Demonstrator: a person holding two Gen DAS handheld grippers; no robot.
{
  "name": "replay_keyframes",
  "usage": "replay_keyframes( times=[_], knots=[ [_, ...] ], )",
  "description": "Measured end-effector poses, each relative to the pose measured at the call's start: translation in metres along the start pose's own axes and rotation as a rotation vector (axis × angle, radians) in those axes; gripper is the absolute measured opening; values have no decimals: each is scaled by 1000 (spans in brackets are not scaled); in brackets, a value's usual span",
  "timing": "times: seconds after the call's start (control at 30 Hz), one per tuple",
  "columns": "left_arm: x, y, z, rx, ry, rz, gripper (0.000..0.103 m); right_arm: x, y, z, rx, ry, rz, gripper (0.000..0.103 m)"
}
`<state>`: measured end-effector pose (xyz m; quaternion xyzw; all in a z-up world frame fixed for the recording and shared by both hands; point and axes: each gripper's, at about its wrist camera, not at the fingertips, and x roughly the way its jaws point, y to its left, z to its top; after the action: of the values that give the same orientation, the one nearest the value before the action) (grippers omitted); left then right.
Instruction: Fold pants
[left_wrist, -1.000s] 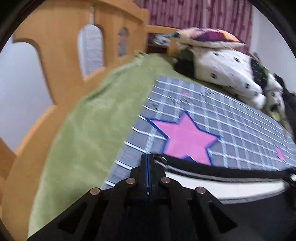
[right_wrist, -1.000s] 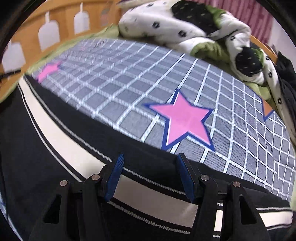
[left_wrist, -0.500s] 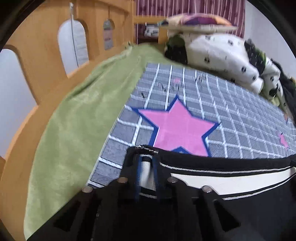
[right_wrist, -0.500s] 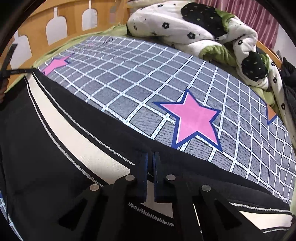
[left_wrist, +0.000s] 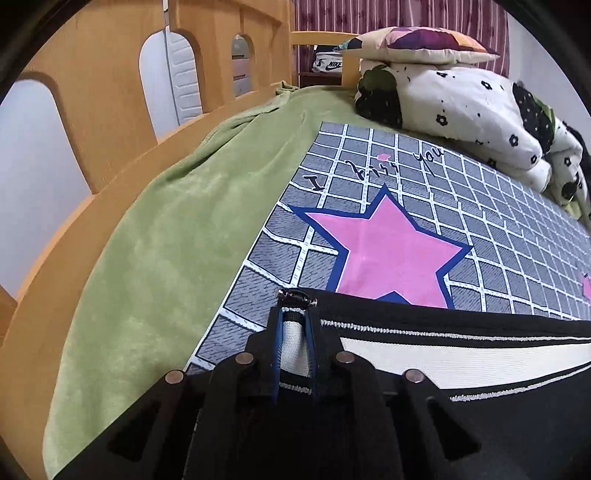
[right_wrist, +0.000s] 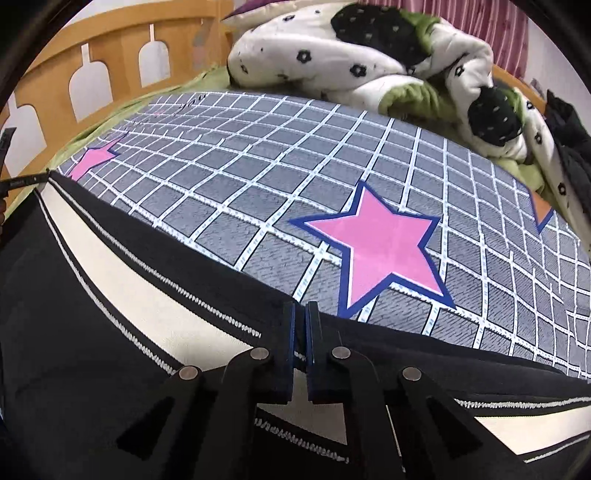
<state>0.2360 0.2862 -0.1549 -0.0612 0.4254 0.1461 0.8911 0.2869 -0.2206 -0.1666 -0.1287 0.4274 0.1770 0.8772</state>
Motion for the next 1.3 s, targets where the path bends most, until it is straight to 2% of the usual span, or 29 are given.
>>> replay_keyframes(
  times=[0.03, 0.07, 0.1, 0.13, 0.2, 0.23, 0.27, 0.37, 0.43, 0.5, 0.63, 0.77, 0.87, 0.97, 1.0, 1.03, 1.07, 1.1, 1.2, 1.3],
  knots=[
    [-1, 1, 1, -1, 13, -4, 18, -3, -4, 1, 26, 3, 10, 9],
    [-4, 3, 2, -11, 27, -7, 25, -9, -11, 0, 61, 6, 36, 15],
    [-7, 6, 2, -28, 33, -1, 30, -16, -18, -1, 92, -4, 54, 24],
    [-11, 9, 1, -42, 28, -3, 39, -25, -28, -2, 120, -28, 53, 38],
    [-21, 14, -1, -60, 2, -30, 48, -48, -50, -9, 164, -87, -6, 55],
    [-26, 15, -2, -67, -12, -48, 54, -56, -61, -13, 170, -100, -21, 57],
    [-29, 16, -3, -74, -19, -65, 59, -63, -75, -18, 172, -99, -51, 57],
    [-28, 13, -6, -84, 3, -97, 59, -64, -97, -26, 168, -60, -98, 57],
    [-20, 4, -8, -59, 28, -80, 59, -49, -109, -32, 146, -14, -116, 56],
    [-12, -3, -10, -35, 48, -41, 59, -29, -114, -38, 117, 18, -180, 56],
    [-10, -1, -12, -58, 70, -33, 59, -19, -119, -33, 165, 3, -183, 55],
    [-30, 4, -10, -67, 19, -74, 59, -32, -117, -26, 166, -13, -191, 49],
    [-40, -5, -10, -32, -2, -138, 59, -53, -107, -24, 198, -82, -154, 50],
    [-32, -33, -11, 46, 19, -202, 62, -43, -89, -26, 169, -60, -122, 53],
    [-25, -41, -10, 77, 33, -193, 62, -32, -84, -27, 161, -22, -137, 53],
    [-14, -49, -11, 108, 43, -151, 62, -21, -82, -29, 159, 15, -157, 54],
    [-2, -52, -11, 123, 54, -82, 62, -14, -80, -30, 167, 8, -173, 55],
    [6, -51, -12, 122, 64, -50, 62, -15, -82, -29, 179, -8, -172, 56],
    [11, -41, -9, 57, 53, -90, 62, -16, -90, -29, 223, -12, -160, 56],
    [-7, -42, -9, 60, 72, -71, 62, -23, -92, -33, 248, -8, -181, 56]
  ],
)
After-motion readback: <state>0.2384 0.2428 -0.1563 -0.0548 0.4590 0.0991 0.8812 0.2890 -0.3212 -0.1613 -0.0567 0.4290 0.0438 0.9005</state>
